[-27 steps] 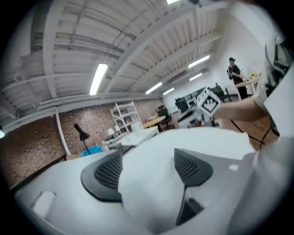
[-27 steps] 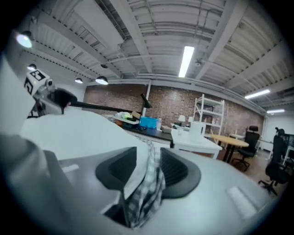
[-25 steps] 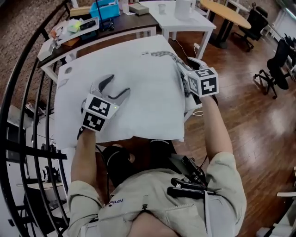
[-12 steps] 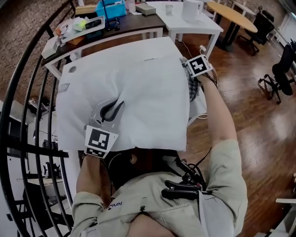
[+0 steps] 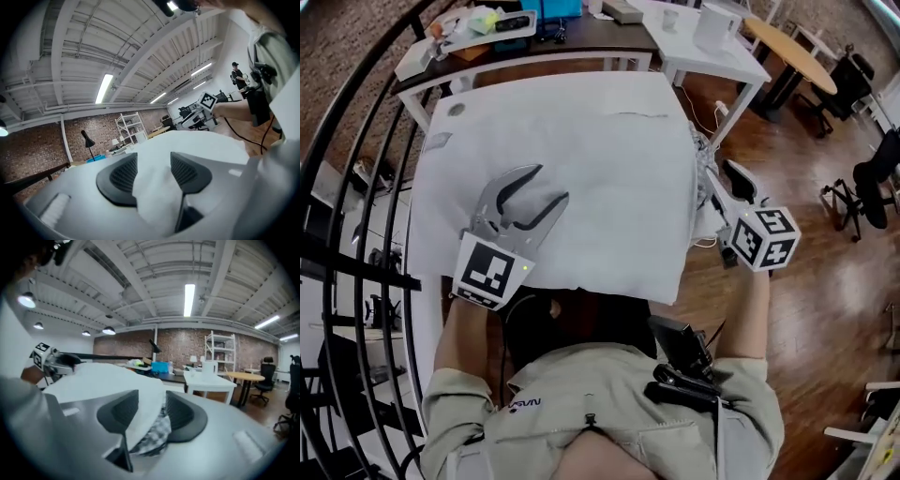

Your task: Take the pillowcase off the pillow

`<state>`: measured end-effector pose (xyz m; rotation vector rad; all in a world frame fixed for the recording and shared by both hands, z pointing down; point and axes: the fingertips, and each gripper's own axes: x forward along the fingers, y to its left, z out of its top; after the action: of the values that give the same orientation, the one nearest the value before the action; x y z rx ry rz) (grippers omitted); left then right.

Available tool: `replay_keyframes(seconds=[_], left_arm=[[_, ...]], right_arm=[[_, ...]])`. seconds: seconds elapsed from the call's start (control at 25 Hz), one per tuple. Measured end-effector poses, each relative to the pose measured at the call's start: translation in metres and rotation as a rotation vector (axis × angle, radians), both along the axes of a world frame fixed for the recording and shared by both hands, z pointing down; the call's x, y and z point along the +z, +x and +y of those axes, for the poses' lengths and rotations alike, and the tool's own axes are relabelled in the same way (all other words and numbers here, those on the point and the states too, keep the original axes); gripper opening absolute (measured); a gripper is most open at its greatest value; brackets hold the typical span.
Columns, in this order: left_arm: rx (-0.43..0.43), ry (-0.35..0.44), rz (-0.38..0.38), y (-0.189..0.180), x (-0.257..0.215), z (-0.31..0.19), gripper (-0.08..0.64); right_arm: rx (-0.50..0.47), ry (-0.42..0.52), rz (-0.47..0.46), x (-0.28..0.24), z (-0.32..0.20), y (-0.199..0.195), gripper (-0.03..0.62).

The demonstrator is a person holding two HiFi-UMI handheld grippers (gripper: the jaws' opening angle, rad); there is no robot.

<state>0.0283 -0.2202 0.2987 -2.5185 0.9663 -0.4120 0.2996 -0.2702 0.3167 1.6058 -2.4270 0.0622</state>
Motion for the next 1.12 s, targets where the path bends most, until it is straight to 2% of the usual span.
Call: replay_keyframes(seconds=[0.12,0.2,0.28,0.32,0.36,0.4,0.48,0.52,0.64,0.76,0.96,1.12], left_arm=[[-0.064,0.023,0.014,-0.039,-0.01,0.025,0.236],[-0.158,-0.027,0.042,-0.077,0.002,0.035,0.238],[-0.253,-0.121,0.051,-0.114,0.029,0.044,0.233],[-0.279,-0.156,0.018,-0.126,0.041,0.047,0.22],[-0.295,-0.183,-0.016,-0.133,0.052,0.048,0.2],[-0.306,-0.208,-0.029,-0.138,0.063,0.047,0.184],[-0.312,-0.247,-0.007,-0.137,0.081,0.039,0.181],[-0.309,-0.257,0.014,-0.134,0.086,0.032,0.179],[-0.293,-0.265,0.076,-0.119,0.094,0.003,0.179],[-0.309,-0.254,0.105,-0.104,0.099,-0.031,0.179],[-0.336,-0.251,0.137,-0.08,0.105,-0.084,0.178],[-0.361,-0.226,0.165,-0.072,0.109,-0.117,0.176]], right_arm=[[-0.151,0.031,-0.015,-0.016,0.061,-0.051,0.19],[-0.264,-0.009,0.017,-0.009,0.088,-0.084,0.19],[-0.401,-0.076,0.085,0.01,0.111,-0.116,0.19],[-0.462,-0.112,0.136,0.023,0.12,-0.131,0.183],[-0.498,-0.143,0.199,0.038,0.124,-0.142,0.139],[-0.503,-0.163,0.268,0.053,0.122,-0.149,0.125],[-0.45,-0.173,0.38,0.073,0.105,-0.152,0.089],[-0.41,-0.169,0.408,0.078,0.092,-0.149,0.07],[-0.286,-0.132,0.442,0.08,0.044,-0.135,0.047],[-0.198,-0.087,0.495,0.083,-0.003,-0.122,0.046],[-0.141,-0.027,0.555,0.086,-0.08,-0.107,0.044],[-0.138,-0.007,0.541,0.086,-0.122,-0.102,0.043]])
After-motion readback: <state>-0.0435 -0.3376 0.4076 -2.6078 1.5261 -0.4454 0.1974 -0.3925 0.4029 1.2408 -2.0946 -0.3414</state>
